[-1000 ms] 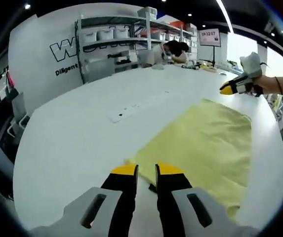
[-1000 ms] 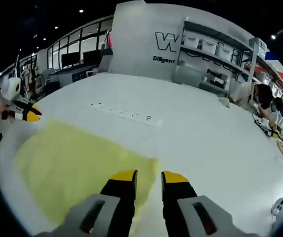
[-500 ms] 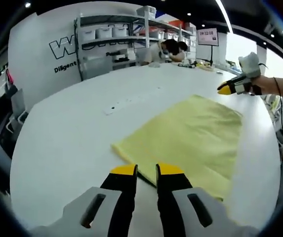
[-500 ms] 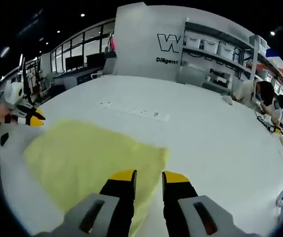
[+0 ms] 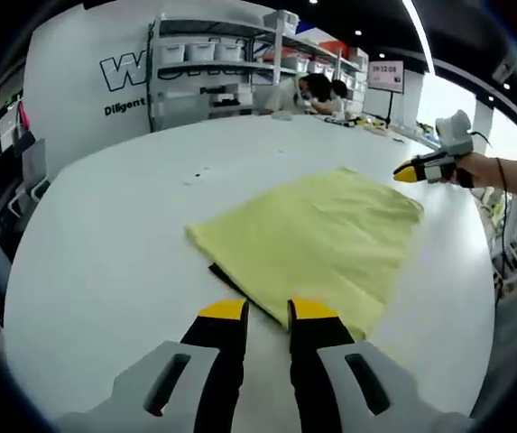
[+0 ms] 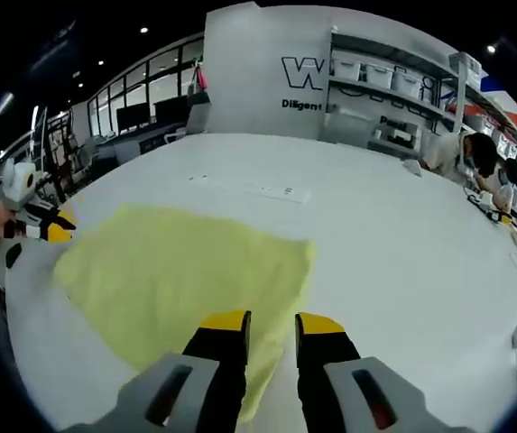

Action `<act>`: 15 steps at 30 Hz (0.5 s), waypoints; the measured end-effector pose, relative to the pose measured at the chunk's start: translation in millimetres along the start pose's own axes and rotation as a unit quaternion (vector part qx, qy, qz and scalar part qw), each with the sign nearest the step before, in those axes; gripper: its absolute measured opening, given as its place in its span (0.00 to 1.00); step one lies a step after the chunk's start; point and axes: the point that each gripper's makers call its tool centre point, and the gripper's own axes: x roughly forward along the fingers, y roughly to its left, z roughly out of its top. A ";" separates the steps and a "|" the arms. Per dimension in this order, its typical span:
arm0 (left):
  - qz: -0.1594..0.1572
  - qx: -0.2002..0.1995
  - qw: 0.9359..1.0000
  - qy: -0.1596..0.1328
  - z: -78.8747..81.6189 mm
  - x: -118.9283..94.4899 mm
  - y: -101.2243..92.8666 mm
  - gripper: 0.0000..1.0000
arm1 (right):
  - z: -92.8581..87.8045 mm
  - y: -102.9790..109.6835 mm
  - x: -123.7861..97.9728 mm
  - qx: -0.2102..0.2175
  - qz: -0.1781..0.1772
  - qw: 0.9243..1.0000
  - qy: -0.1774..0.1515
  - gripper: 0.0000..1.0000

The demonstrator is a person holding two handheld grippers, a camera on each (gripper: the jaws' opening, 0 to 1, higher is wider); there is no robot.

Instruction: Fold the garment on the visible template until the final outline fits inside the template.

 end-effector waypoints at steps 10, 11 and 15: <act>-0.018 -0.008 1.000 0.006 -26.0 -17.2 -22.6 0.17 | -19.0 12.6 -19.4 0.022 0.021 1.000 -0.004 0.19; -0.019 -0.010 1.000 0.006 -26.7 -17.9 -23.5 0.17 | -19.3 13.0 -20.9 0.022 0.022 1.000 -0.005 0.19; -0.039 -0.045 0.998 0.002 -40.0 -26.2 -40.9 0.16 | -45.6 13.3 -38.2 0.040 0.030 0.999 0.011 0.20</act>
